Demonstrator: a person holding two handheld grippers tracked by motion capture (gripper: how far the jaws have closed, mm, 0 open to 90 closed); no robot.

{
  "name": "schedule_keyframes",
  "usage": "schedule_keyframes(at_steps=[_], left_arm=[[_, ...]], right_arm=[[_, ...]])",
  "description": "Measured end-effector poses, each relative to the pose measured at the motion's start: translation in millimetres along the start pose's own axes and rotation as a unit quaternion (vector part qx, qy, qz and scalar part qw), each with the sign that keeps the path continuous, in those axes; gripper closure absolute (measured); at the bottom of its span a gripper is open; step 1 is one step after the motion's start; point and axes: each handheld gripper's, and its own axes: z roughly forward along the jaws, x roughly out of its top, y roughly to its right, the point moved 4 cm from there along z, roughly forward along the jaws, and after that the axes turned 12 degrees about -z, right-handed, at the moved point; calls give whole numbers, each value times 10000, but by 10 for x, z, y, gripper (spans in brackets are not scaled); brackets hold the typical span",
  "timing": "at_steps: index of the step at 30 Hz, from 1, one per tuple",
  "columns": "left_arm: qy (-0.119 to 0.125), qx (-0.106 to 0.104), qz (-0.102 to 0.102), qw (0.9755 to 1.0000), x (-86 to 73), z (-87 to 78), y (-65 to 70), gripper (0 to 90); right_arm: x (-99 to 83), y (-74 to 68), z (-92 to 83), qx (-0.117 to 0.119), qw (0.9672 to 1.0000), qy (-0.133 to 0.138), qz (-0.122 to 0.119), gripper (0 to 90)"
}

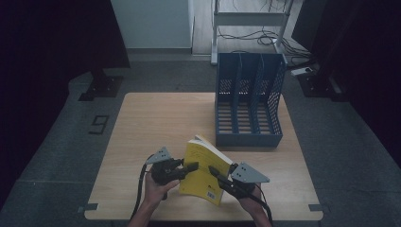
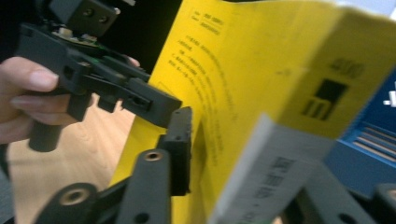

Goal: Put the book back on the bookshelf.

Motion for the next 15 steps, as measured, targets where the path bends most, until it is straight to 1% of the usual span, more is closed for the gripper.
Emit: schedule_keyframes(at_steps=[1,2,6,11,15], left_arm=[[0,0,0,10000,0,0,0,610],[12,-2,-24,10000,-2,1,-5,608],[54,1,-93,9999,-4,10,-20,586],[99,-1,-135,9999,-6,20,-27,553],[151,44,-148,9998,0,29,-33,506]], right_arm=[[0,0,0,0,10000,0,0,671],[0,3,1,-36,10000,8,77,686],[4,3,12,-80,9998,13,196,698],[9,-5,9,-128,9998,14,154,699],[23,-14,-2,-160,9998,34,86,708]])
